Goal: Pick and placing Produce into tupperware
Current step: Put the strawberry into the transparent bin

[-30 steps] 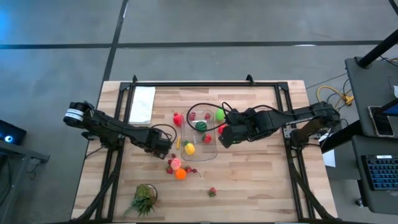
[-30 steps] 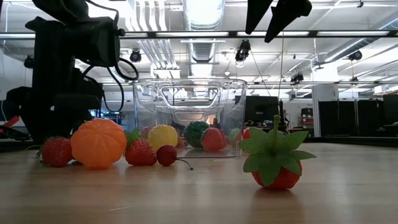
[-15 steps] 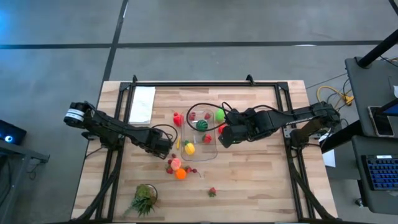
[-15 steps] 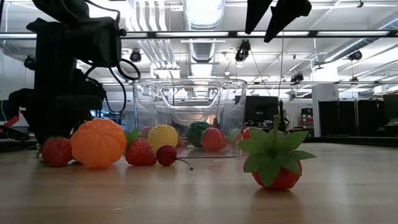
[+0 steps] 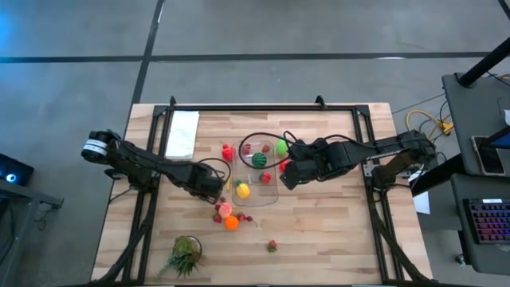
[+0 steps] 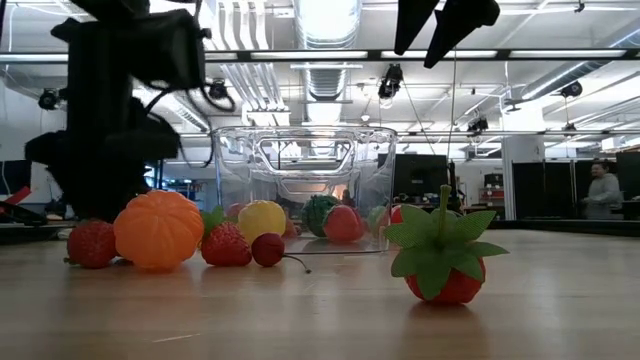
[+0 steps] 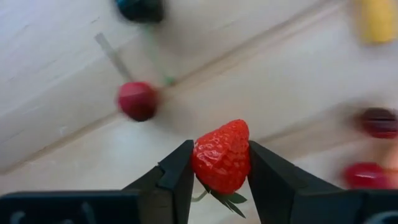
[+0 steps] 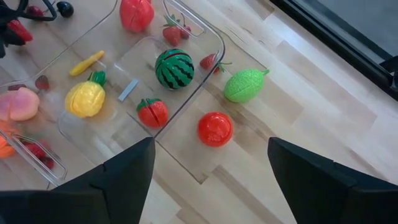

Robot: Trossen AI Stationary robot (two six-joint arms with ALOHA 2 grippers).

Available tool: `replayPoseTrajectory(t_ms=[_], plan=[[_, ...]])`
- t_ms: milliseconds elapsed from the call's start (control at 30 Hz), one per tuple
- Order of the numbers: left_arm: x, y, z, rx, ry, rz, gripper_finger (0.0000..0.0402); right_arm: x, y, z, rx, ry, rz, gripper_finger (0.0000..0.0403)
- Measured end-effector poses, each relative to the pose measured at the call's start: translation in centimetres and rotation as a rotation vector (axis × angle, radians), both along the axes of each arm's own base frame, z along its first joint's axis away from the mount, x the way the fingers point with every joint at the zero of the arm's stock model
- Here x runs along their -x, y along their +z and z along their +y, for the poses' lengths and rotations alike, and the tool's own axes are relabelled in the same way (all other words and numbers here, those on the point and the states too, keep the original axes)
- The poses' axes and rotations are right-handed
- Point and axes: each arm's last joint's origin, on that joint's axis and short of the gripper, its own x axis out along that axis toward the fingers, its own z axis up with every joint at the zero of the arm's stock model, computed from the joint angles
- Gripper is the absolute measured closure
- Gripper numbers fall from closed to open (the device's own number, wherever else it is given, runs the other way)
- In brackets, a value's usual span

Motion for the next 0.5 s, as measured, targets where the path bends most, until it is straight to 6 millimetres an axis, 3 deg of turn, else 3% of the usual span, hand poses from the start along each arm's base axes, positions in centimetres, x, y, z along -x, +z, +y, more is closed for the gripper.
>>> replayPoseTrajectory(t_ms=[233, 500], plan=[[-1.9, 4.2, -0.2, -0.036, -0.031, -0.173, 0.0286, 0.0, 0.0, 0.0, 0.007, 0.014, 0.008, 0.0094], [-3.7, 11.5, 0.1, -0.285, -0.090, -0.483, 0.0285, 0.0, 0.0, 0.0, 0.016, 0.033, 0.019, 0.0098]])
